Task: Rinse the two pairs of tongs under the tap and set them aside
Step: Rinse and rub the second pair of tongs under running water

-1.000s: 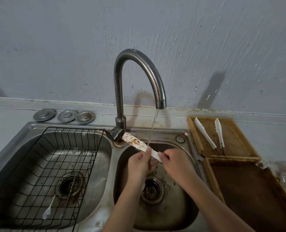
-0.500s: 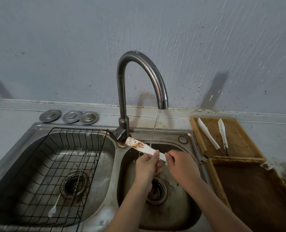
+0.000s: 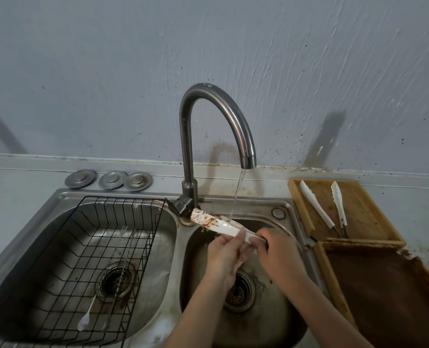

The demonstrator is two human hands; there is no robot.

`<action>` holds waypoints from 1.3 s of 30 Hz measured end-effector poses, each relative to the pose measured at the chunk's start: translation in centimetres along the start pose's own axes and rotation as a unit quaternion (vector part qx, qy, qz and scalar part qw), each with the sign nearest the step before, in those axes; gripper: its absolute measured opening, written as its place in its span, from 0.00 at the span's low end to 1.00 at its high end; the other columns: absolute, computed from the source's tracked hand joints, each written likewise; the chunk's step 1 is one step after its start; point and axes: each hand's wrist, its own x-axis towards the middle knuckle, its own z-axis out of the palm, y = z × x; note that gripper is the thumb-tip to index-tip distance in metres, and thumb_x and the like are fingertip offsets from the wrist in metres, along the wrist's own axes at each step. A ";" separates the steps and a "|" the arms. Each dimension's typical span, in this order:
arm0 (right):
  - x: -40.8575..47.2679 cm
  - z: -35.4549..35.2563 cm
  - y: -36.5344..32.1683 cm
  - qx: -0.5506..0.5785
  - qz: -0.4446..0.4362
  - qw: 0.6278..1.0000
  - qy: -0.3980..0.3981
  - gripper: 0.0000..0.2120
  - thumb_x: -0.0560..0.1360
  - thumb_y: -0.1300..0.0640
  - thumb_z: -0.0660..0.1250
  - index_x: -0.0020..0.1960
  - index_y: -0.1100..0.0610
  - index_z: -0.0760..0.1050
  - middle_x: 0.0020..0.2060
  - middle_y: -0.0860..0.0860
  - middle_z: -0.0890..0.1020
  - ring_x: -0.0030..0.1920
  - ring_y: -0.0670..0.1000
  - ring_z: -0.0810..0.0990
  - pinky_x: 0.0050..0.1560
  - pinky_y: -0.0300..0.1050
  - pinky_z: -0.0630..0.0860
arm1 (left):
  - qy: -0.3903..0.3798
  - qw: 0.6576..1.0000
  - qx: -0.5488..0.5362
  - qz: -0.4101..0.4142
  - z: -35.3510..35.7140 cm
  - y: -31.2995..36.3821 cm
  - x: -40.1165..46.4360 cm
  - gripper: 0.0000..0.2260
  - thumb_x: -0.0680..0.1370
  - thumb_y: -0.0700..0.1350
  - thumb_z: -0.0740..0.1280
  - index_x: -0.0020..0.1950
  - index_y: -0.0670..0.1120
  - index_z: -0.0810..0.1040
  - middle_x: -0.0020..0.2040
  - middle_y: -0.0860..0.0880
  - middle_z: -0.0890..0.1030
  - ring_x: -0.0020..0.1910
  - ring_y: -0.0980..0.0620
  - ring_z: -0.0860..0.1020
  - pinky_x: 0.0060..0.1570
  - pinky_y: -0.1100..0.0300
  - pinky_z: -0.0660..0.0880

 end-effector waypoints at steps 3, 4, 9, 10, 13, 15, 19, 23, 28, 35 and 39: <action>-0.1 -0.5 0.3 -0.023 0.012 1.000 -0.003 0.08 0.76 0.50 0.61 0.41 0.50 0.76 0.33 0.44 0.76 0.36 0.43 0.74 0.48 0.45 0.68 | 0.017 0.997 -0.071 -0.031 -0.3 0.6 0.2 0.20 0.80 0.55 0.57 0.51 0.37 0.76 0.42 0.37 0.83 0.38 0.44 0.83 0.36 0.55 0.81; -0.1 -0.6 0.4 -0.028 0.021 0.999 -0.009 0.08 0.77 0.50 0.61 0.41 0.49 0.75 0.34 0.45 0.77 0.37 0.44 0.74 0.49 0.45 0.65 | 0.016 0.995 -0.081 -0.047 -0.4 0.8 0.2 0.24 0.80 0.58 0.55 0.53 0.37 0.75 0.45 0.36 0.82 0.40 0.43 0.83 0.34 0.55 0.81; 0.0 -1.2 0.4 -0.056 0.043 0.997 -0.030 0.15 0.78 0.48 0.58 0.32 0.48 0.67 0.28 0.45 0.73 0.33 0.45 0.72 0.53 0.49 0.68 | -0.006 0.998 0.015 -0.067 -0.2 0.3 0.0 0.15 0.79 0.49 0.62 0.52 0.36 0.76 0.40 0.38 0.84 0.36 0.45 0.84 0.45 0.51 0.81; 0.0 -1.6 0.5 -0.070 0.052 0.996 -0.036 0.16 0.78 0.48 0.57 0.31 0.48 0.66 0.27 0.46 0.72 0.32 0.45 0.72 0.54 0.49 0.67 | -0.004 0.997 0.025 -0.069 -0.4 0.2 0.2 0.16 0.79 0.50 0.63 0.52 0.36 0.76 0.41 0.38 0.85 0.37 0.45 0.84 0.43 0.52 0.81; 0.0 -3.1 1.3 -0.105 0.077 0.991 -0.036 0.18 0.79 0.46 0.54 0.34 0.50 0.70 0.27 0.48 0.74 0.31 0.46 0.74 0.56 0.49 0.64 | 0.041 0.997 -0.004 -0.073 -1.8 0.8 0.8 0.21 0.78 0.55 0.61 0.51 0.36 0.77 0.40 0.39 0.84 0.35 0.46 0.84 0.31 0.57 0.80; 0.1 -3.7 1.8 -0.118 0.087 0.989 -0.024 0.19 0.79 0.45 0.53 0.34 0.51 0.71 0.27 0.48 0.74 0.31 0.45 0.74 0.58 0.50 0.65 | 0.055 0.996 -0.001 -0.068 -2.3 0.9 1.0 0.20 0.78 0.55 0.62 0.48 0.37 0.78 0.36 0.42 0.84 0.33 0.48 0.84 0.30 0.58 0.79; 0.1 -3.7 1.8 -0.148 0.071 0.986 -0.016 0.19 0.79 0.45 0.53 0.32 0.49 0.68 0.25 0.47 0.72 0.29 0.44 0.72 0.57 0.49 0.67 | 0.038 0.995 0.074 -0.061 -1.1 0.0 0.4 0.17 0.74 0.50 0.70 0.51 0.36 0.79 0.36 0.44 0.84 0.32 0.51 0.83 0.31 0.60 0.79; -0.2 -3.8 2.4 -0.140 0.048 0.989 0.014 0.19 0.79 0.47 0.54 0.31 0.50 0.68 0.24 0.47 0.72 0.28 0.45 0.72 0.56 0.48 0.67 | 0.077 0.995 0.035 -0.046 -1.9 0.8 1.0 0.18 0.79 0.54 0.61 0.48 0.38 0.78 0.35 0.44 0.83 0.30 0.51 0.82 0.29 0.61 0.77; -0.2 -3.9 2.6 -0.161 0.037 0.986 0.029 0.19 0.79 0.48 0.54 0.31 0.51 0.69 0.24 0.48 0.72 0.27 0.44 0.72 0.56 0.48 0.66 | 0.053 0.990 0.125 -0.046 -1.4 0.6 0.8 0.13 0.74 0.51 0.69 0.41 0.40 0.78 0.25 0.51 0.81 0.24 0.56 0.79 0.27 0.64 0.75; -0.3 -3.7 2.5 -0.205 -0.021 0.976 0.076 0.18 0.78 0.51 0.57 0.30 0.50 0.69 0.23 0.46 0.70 0.26 0.45 0.70 0.50 0.48 0.68 | 0.092 0.994 0.054 -0.037 -1.7 0.8 1.4 0.14 0.77 0.52 0.66 0.43 0.41 0.76 0.24 0.49 0.74 0.22 0.55 0.73 0.21 0.64 0.69; -0.3 -3.6 2.3 -0.257 -0.056 0.959 0.106 0.16 0.74 0.56 0.65 0.27 0.52 0.72 0.22 0.44 0.67 0.24 0.46 0.65 0.40 0.46 0.66 | 0.073 0.995 0.055 -0.050 -0.9 0.0 0.7 0.16 0.67 0.45 0.77 0.49 0.42 0.76 0.30 0.48 0.79 0.25 0.57 0.75 0.26 0.65 0.75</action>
